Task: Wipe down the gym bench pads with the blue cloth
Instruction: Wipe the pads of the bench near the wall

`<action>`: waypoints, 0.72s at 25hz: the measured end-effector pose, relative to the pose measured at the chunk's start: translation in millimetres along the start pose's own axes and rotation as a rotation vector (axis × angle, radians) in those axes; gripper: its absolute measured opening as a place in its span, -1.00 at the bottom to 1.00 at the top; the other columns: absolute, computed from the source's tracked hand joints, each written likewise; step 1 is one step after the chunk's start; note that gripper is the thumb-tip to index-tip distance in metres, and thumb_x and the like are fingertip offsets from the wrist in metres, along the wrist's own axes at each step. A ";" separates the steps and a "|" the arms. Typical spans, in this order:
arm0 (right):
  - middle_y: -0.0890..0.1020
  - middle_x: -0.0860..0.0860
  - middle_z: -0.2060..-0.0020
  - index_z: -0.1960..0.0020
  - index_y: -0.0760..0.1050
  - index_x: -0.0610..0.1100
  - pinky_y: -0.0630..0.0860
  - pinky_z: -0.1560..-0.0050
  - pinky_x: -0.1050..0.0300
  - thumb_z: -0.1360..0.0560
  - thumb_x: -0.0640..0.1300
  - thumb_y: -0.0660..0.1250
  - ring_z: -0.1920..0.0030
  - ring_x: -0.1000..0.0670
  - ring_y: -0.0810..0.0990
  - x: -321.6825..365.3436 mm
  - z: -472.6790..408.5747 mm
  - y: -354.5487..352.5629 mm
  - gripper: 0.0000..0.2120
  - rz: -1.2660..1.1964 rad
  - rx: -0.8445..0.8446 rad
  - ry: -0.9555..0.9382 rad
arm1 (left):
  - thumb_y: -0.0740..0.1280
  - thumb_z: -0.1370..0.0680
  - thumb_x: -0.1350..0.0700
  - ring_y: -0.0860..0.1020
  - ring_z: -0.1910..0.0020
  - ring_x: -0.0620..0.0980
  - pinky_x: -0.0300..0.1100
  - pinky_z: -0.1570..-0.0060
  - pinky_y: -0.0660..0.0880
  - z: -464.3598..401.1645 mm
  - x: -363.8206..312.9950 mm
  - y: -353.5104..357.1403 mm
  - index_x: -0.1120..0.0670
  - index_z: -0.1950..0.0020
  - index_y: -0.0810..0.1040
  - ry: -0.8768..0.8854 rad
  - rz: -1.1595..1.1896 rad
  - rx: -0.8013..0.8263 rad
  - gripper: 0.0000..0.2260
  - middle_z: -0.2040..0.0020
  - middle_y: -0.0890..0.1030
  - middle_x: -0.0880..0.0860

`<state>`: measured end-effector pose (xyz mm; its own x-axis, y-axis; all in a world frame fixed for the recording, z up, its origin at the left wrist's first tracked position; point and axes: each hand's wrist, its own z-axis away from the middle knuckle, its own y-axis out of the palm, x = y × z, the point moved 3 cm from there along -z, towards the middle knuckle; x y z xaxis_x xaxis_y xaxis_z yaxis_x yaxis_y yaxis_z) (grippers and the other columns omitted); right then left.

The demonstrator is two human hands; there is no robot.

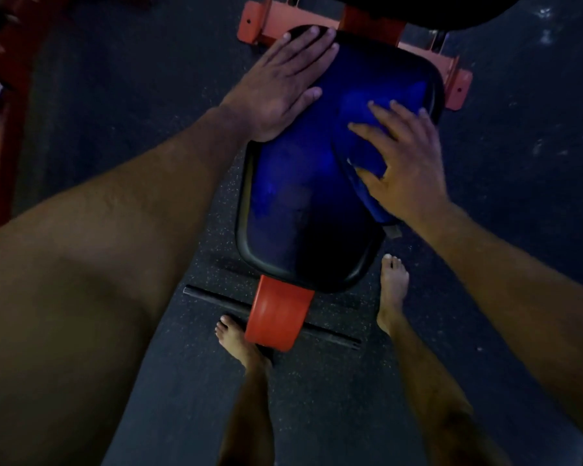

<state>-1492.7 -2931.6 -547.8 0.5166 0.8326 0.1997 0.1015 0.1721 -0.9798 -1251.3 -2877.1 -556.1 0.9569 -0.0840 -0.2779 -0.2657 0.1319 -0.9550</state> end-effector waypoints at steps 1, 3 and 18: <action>0.32 0.01 -0.51 -0.46 0.33 0.11 0.05 -0.53 -0.22 -0.45 0.11 0.32 -0.53 -0.13 0.23 3.3 -0.6 0.2 -0.41 0.001 -0.018 0.048 | -0.09 -0.76 -0.10 -0.04 -0.67 0.08 0.03 -0.63 -0.10 -0.8 -2.1 -1.0 0.10 -0.69 0.02 0.006 -0.002 0.001 -0.47 -0.69 0.03 0.08; 0.31 0.02 -0.52 -0.46 0.36 0.09 0.03 -0.53 -0.26 -0.43 0.12 0.23 -0.53 -0.14 0.21 25.1 24.1 1.5 -0.40 -0.034 0.031 -0.001 | -0.08 -0.76 -0.10 -0.05 -0.67 0.09 0.03 -0.63 -0.12 -2.6 -7.8 -2.4 0.12 -0.69 0.00 -0.003 0.002 0.026 -0.46 -0.69 0.01 0.10; 0.29 -0.03 -0.54 -0.48 0.36 0.09 0.11 -0.47 -0.34 -0.49 0.21 0.27 -0.55 -0.20 0.17 77.5 -20.9 -17.3 -0.41 -0.032 0.205 -0.456 | -0.02 -0.74 -0.05 0.07 -0.65 0.15 0.13 -0.61 0.07 -26.3 20.8 -45.1 0.07 -0.66 0.16 0.368 -0.080 0.186 -0.51 -0.67 0.10 0.13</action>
<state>-1436.6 -2881.1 -515.4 0.0868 0.9626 0.2565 -0.0819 0.2635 -0.9612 -1222.4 -2910.8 -521.5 0.8592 -0.4439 -0.2545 -0.1347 0.2837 -0.9494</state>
